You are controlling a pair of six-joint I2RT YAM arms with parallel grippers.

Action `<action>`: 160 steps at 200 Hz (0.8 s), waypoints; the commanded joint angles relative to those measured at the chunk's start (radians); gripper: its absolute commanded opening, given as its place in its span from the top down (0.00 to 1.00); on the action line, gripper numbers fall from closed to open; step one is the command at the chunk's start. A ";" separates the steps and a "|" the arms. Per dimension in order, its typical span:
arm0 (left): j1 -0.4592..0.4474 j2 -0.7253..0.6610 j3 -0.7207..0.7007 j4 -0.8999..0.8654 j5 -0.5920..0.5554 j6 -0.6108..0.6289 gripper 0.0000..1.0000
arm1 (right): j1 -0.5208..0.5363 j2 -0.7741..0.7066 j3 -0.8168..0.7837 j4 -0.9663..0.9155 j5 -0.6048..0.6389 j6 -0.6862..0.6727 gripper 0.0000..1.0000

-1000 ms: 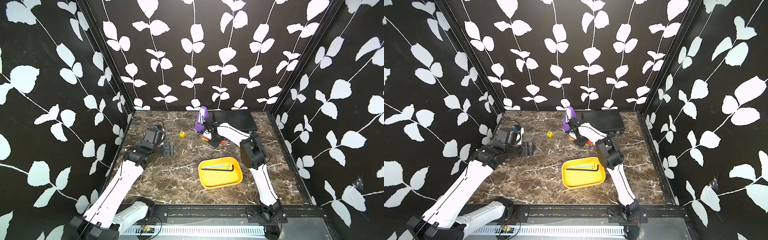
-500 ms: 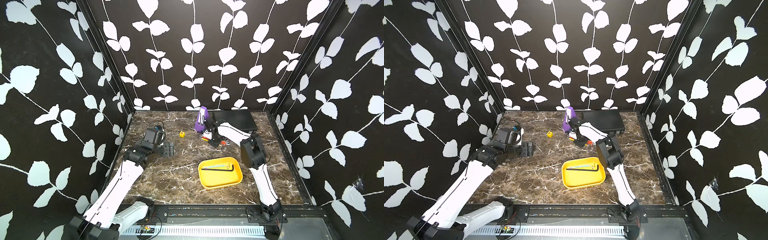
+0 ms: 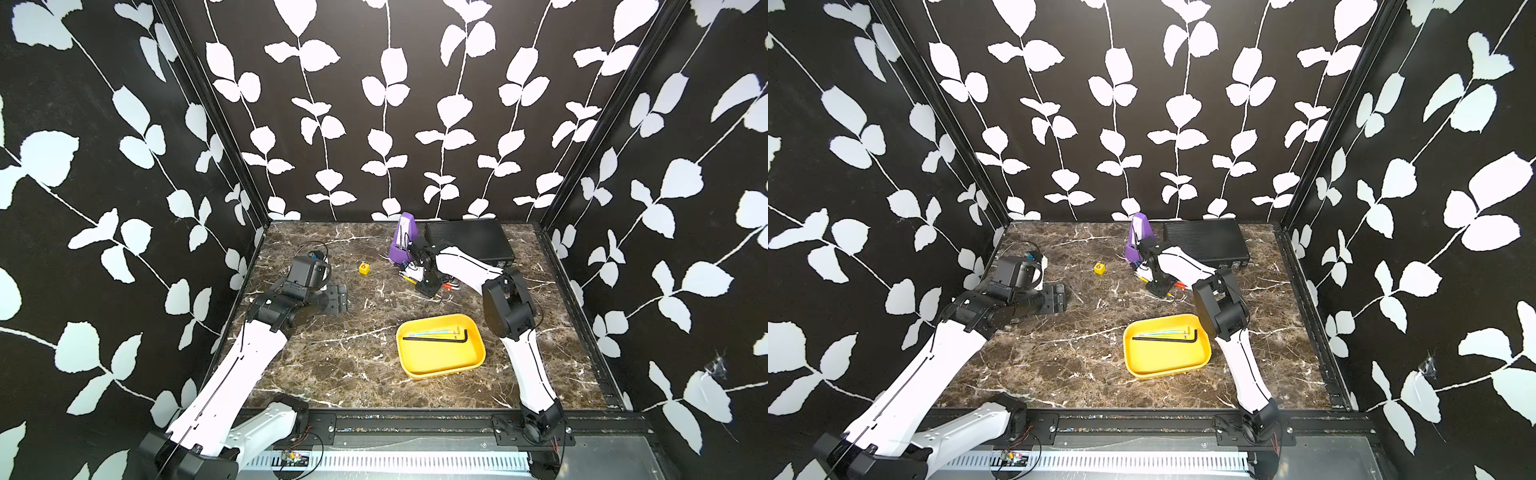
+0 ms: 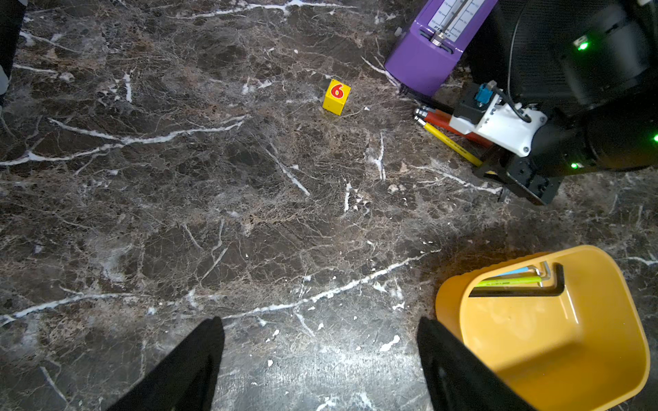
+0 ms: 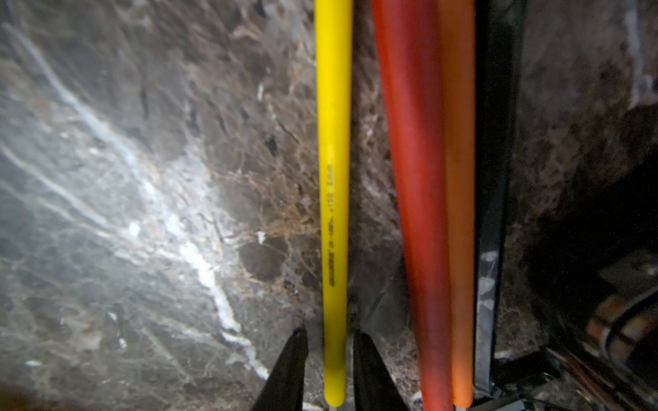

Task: Put the hex key on the desktop into the storage box
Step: Pick up the Allen key from the center of the board.

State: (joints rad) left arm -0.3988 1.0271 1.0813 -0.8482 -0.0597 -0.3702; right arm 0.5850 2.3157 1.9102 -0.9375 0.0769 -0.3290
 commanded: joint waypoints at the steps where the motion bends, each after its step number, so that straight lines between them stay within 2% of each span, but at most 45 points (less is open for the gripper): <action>1: -0.003 -0.011 0.026 -0.024 0.009 -0.003 0.14 | 0.017 0.044 0.008 -0.050 -0.026 0.006 0.73; 20: -0.003 -0.013 0.032 -0.030 0.006 0.000 0.14 | 0.030 0.066 0.005 -0.049 -0.032 0.007 0.74; 42: -0.003 -0.016 0.035 -0.038 0.000 0.002 0.14 | 0.039 0.072 -0.032 -0.044 -0.045 -0.006 0.85; 90: -0.003 -0.029 0.031 -0.049 0.002 0.000 0.14 | 0.052 0.026 -0.106 -0.008 -0.008 -0.068 1.00; 160: -0.002 -0.023 0.037 -0.054 0.003 -0.002 0.14 | 0.087 -0.072 -0.103 0.103 0.025 -0.082 1.00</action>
State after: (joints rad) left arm -0.3988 1.0180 1.0916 -0.8776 -0.0601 -0.3702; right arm 0.6422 2.2761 1.8328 -0.8635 0.1349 -0.4004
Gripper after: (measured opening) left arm 0.861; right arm 0.088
